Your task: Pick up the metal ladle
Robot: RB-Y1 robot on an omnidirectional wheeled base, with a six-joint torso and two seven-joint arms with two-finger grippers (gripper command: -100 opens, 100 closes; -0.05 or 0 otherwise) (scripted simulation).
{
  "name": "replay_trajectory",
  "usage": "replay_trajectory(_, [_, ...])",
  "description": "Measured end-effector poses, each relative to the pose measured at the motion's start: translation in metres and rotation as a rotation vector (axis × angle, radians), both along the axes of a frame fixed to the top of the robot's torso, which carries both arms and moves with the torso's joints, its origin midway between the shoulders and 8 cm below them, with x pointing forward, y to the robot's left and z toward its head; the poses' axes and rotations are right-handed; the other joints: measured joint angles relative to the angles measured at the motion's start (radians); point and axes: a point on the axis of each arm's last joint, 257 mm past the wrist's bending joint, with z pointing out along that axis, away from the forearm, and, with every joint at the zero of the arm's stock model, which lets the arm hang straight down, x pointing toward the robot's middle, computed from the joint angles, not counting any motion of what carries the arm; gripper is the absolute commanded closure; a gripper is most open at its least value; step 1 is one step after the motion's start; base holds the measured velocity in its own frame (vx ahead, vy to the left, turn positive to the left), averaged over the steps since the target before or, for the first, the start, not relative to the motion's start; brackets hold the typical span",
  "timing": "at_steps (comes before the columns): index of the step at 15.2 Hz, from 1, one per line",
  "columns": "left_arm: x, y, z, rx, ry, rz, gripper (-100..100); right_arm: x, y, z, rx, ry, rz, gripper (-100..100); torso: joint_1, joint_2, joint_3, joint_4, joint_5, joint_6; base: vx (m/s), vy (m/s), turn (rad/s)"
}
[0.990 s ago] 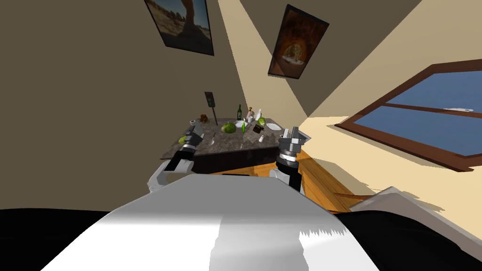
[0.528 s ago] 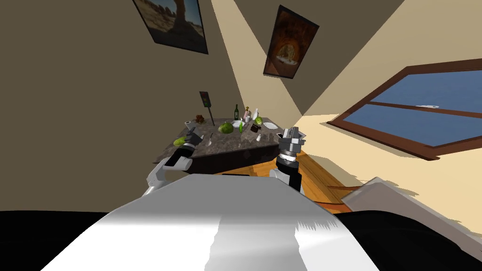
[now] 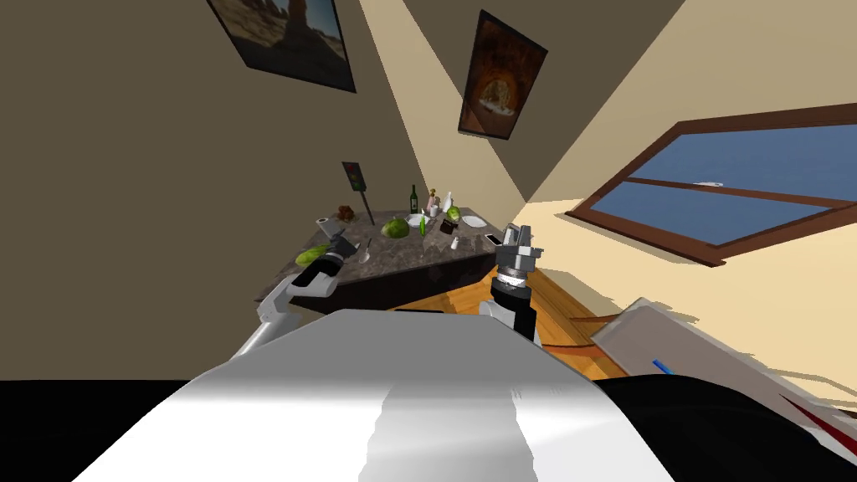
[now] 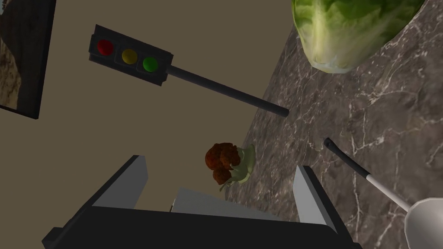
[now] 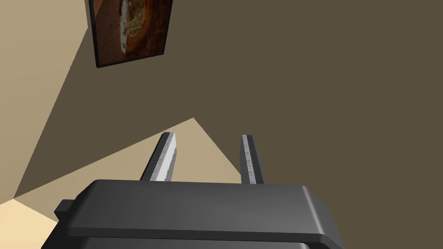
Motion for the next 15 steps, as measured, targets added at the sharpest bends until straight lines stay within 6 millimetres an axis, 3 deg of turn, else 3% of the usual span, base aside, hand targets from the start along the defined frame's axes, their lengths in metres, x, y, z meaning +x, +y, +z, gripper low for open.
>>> replay_trajectory(15, [0.009,0.085,-0.058,-0.234,0.244,0.207,-100,0.0,0.0,0.0,0.0,0.0,0.0,0,0.0,0.0,0.0,0.0,0.0,0.0,0.002,-0.004,-0.121])
